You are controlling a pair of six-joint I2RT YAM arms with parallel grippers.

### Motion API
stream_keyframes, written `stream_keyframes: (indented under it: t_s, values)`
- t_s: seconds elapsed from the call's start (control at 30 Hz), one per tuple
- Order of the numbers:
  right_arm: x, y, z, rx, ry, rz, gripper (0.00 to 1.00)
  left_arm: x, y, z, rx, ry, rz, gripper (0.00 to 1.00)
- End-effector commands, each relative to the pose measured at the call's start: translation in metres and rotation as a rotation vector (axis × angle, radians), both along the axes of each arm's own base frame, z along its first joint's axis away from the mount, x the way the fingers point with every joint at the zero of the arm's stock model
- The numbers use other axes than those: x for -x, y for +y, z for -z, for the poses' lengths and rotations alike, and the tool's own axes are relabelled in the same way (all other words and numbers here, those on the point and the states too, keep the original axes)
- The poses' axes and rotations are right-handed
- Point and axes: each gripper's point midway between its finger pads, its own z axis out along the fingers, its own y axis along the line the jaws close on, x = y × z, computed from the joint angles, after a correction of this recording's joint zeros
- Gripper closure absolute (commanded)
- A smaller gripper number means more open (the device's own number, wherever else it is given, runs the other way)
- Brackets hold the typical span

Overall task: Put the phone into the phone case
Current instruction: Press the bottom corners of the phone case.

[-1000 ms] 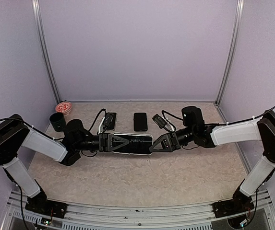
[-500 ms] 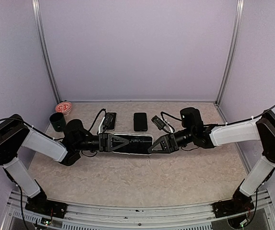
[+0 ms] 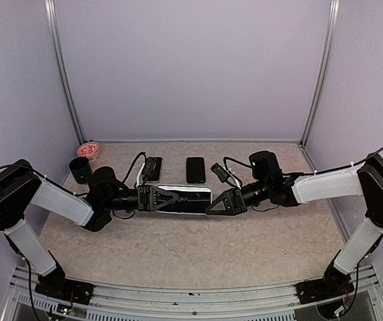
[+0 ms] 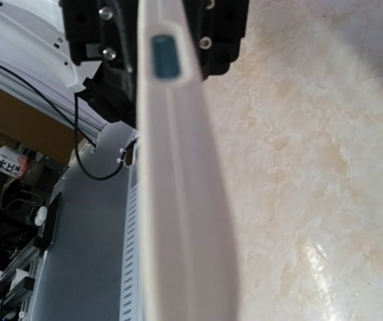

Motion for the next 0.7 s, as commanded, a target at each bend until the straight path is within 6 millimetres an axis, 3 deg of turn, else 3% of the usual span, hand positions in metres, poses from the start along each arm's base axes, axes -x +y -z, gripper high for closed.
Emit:
stream_keyframes:
  t_s: [0.0, 0.07, 0.2, 0.4, 0.47, 0.67]
  values:
    - [-0.003, 0.005, -0.019, -0.027, -0.036, 0.011, 0.79, -0.001, 0.001, -0.018, 0.054, -0.068, -0.004, 0.95]
    - [-0.005, 0.006, -0.02, -0.024, -0.04, 0.02, 0.83, -0.001, 0.001, -0.018, 0.054, -0.066, -0.005, 0.95]
    - [-0.01, 0.006, -0.02, -0.009, -0.047, 0.04, 0.98, -0.001, 0.0, -0.017, 0.051, -0.059, -0.005, 0.95]
    - [-0.015, 0.005, -0.02, 0.023, -0.055, 0.076, 0.99, -0.005, 0.0, -0.013, 0.027, -0.052, -0.028, 0.95]
    - [-0.021, 0.004, -0.017, 0.059, -0.091, 0.103, 0.96, -0.01, 0.0, -0.009, 0.002, -0.047, -0.047, 0.95]
    - [-0.033, -0.006, -0.015, 0.155, -0.196, 0.157, 0.7, -0.014, 0.001, -0.003, -0.032, -0.043, -0.068, 0.96]
